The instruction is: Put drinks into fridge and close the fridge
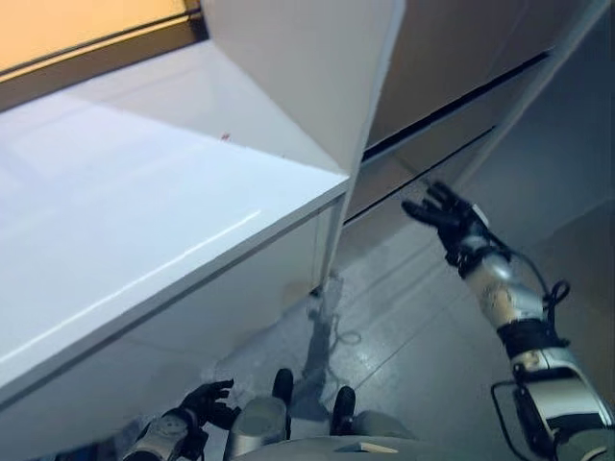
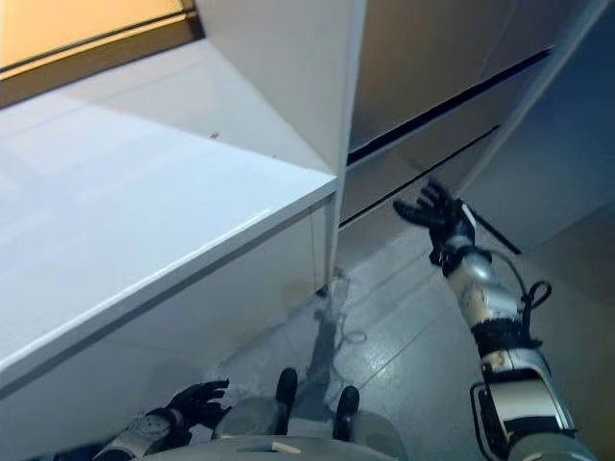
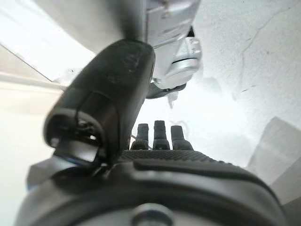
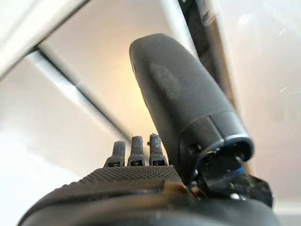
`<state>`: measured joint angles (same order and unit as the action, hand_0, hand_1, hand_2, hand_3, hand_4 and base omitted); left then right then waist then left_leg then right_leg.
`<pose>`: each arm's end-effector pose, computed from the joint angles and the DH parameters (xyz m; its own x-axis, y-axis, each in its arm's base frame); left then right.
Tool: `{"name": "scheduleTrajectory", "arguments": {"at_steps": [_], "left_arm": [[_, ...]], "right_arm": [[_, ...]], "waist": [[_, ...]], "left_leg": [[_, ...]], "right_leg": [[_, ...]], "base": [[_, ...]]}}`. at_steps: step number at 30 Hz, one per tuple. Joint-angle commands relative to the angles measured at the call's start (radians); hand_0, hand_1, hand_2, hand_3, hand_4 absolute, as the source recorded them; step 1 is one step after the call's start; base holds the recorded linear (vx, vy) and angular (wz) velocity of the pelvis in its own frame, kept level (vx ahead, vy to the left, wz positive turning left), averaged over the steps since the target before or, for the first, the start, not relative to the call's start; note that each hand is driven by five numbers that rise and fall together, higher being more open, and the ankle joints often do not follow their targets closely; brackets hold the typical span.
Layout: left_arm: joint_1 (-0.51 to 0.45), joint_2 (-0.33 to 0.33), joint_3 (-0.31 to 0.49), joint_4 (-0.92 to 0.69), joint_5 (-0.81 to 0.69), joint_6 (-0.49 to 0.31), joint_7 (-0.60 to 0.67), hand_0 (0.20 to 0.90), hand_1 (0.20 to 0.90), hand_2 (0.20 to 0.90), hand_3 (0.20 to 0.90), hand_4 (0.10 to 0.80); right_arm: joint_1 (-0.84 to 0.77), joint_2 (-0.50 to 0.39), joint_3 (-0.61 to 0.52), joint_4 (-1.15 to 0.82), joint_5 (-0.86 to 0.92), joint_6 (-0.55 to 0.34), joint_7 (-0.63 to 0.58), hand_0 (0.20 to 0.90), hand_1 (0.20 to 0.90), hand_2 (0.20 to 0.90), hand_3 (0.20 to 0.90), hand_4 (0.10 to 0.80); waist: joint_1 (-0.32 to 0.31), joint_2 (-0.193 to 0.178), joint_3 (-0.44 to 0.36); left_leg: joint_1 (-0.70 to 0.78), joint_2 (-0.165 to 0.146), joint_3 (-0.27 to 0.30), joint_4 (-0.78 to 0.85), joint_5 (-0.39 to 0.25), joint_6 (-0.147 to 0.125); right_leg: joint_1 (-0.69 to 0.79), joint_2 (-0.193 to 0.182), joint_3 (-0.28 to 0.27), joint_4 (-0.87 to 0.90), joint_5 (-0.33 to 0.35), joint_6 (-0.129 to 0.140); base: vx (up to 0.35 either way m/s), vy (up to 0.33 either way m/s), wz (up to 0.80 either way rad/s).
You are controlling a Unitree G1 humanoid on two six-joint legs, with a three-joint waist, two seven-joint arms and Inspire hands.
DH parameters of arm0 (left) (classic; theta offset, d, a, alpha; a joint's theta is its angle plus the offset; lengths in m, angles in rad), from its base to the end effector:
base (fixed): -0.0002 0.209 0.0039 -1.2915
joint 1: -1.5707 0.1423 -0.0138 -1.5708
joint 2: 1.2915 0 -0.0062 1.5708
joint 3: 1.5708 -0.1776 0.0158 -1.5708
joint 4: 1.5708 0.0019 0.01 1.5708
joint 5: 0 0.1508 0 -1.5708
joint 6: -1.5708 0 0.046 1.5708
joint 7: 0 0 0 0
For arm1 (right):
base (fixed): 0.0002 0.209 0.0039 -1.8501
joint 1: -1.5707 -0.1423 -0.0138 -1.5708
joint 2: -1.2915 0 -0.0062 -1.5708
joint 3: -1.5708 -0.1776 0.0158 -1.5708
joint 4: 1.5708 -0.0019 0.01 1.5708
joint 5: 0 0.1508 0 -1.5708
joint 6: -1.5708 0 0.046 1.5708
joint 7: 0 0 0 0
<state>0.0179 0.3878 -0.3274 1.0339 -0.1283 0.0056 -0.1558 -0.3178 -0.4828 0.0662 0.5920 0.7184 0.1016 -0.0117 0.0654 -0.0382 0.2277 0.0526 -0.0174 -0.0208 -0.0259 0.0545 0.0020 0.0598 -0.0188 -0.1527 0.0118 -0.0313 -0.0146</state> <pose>0.0999 0.2495 -0.1027 0.4247 0.0307 -0.9048 0.2851 0.9441 0.1658 0.2623 -0.2546 0.0338 0.9325 -0.1178 -0.3415 0.1934 0.9612 0.1966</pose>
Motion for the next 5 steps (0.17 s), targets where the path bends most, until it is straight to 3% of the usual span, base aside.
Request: {"name": "scheduleTrajectory", "arguments": {"at_steps": [1,5], "left_arm": [[-0.022,-0.072,0.005,-0.002,-0.073,-0.037,-0.072,0.900,0.900,0.900,0.900,0.800],[-0.017,-0.079,0.037,0.016,-0.101,-0.042,-0.070,0.900,0.900,0.900,0.900,0.800]], "right_arm": [[0.072,0.002,0.000,-0.033,-0.033,-0.069,0.051,0.900,0.900,0.900,0.900,0.800],[0.159,0.066,-0.003,0.068,-0.061,-0.059,0.055,0.900,0.900,0.900,0.900,0.800]], "waist": [[-0.050,0.005,-0.081],[-0.069,0.010,-0.098]], "left_leg": [[0.011,-0.010,0.104,-0.003,-0.085,0.012],[0.026,-0.008,0.124,-0.009,-0.089,0.013]], "right_leg": [[-0.017,-0.004,0.031,-0.032,0.038,0.056],[-0.009,0.000,0.039,-0.029,0.029,0.055]], "base": [[-0.068,-0.004,-0.30],[-0.030,-0.003,-0.27]]}}
